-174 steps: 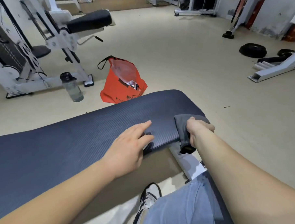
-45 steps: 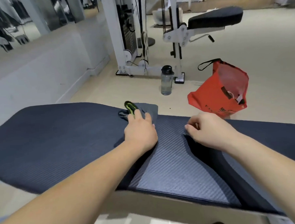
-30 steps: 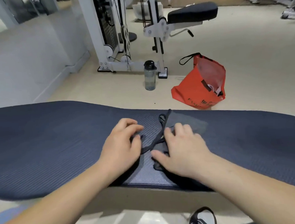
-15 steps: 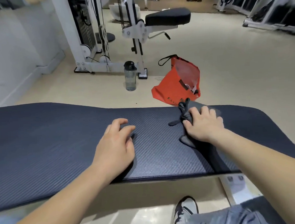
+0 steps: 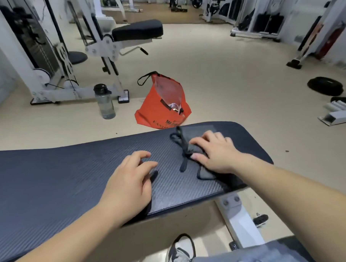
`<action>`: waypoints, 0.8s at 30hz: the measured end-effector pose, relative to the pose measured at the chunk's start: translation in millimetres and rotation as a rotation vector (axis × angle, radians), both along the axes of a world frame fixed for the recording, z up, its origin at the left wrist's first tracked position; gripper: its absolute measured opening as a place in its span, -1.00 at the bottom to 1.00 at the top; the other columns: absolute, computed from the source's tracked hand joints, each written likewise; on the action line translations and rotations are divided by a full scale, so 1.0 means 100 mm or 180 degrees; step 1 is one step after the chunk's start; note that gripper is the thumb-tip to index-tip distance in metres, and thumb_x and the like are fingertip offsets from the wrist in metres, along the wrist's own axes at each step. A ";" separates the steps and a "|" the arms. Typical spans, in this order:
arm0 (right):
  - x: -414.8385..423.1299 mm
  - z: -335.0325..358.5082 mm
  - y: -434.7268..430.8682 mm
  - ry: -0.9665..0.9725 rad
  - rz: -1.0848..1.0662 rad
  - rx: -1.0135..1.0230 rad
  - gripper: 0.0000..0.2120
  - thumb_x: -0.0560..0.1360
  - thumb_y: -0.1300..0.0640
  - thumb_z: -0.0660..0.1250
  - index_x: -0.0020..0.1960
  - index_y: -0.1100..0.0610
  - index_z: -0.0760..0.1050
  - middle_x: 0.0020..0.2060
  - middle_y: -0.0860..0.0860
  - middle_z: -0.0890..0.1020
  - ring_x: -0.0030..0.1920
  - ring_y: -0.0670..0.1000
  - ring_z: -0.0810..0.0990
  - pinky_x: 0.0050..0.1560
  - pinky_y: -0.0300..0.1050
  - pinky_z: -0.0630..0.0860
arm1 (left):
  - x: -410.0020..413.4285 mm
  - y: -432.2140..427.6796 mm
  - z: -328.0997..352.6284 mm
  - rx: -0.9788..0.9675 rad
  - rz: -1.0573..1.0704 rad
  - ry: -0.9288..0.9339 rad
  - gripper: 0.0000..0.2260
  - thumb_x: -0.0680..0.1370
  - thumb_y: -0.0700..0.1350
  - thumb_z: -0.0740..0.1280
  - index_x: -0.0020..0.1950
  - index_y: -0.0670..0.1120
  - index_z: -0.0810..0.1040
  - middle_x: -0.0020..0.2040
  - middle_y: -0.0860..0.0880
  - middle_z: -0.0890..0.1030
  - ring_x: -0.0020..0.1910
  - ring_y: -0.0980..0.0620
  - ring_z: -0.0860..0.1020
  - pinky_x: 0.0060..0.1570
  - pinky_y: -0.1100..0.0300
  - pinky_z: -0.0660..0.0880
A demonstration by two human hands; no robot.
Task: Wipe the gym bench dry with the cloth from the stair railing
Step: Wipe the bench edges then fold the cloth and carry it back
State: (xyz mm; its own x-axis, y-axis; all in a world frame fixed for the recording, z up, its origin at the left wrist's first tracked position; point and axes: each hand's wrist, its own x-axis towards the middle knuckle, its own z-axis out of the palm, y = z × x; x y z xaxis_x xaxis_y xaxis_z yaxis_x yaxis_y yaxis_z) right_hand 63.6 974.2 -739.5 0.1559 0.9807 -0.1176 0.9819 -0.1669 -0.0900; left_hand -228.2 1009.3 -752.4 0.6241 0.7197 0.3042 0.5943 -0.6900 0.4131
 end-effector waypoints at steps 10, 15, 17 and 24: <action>0.86 -0.07 -0.53 -0.0050 -0.1581 0.0063 -0.55 0.59 -0.34 0.08 0.38 -0.14 0.30 0.33 0.14 0.42 0.39 0.24 0.36 0.33 0.25 0.38 | 0.48 -0.11 -0.04 -0.0155 -0.0322 0.0073 -0.70 0.49 -0.29 0.33 0.15 -0.05 0.68 0.27 -0.02 0.55 0.18 -0.09 0.55 0.04 -0.01 0.58; 0.36 0.07 -0.73 0.0196 -0.1426 -0.0441 -0.50 0.62 -0.29 0.09 0.45 -0.05 0.21 0.36 0.17 0.37 0.39 0.28 0.36 0.28 0.25 0.45 | 0.49 -0.30 0.00 -0.0187 -0.0489 0.0107 -0.69 0.48 -0.32 0.34 0.13 -0.04 0.70 0.26 -0.03 0.56 0.16 -0.08 0.57 0.00 0.11 0.51; 0.09 0.17 -0.59 0.0318 -0.1293 -0.0825 -0.39 0.62 -0.28 0.12 0.57 -0.03 0.09 0.46 0.21 0.31 0.44 0.32 0.35 0.31 0.25 0.42 | 0.37 -0.35 0.10 -0.0184 -0.0521 0.0111 -0.69 0.49 -0.31 0.33 0.13 -0.03 0.70 0.27 -0.02 0.56 0.16 -0.08 0.58 -0.03 0.08 0.55; -1.67 0.22 -0.01 0.0368 -0.0456 -0.0997 -0.42 0.64 -0.17 0.22 0.52 0.02 0.11 0.38 0.20 0.32 0.41 0.30 0.34 0.23 0.31 0.50 | -0.47 -0.23 0.50 -0.0070 -0.0060 0.0125 -0.67 0.47 -0.35 0.36 0.09 -0.01 0.71 0.25 -0.02 0.59 -0.10 -0.01 0.57 -0.11 0.18 0.43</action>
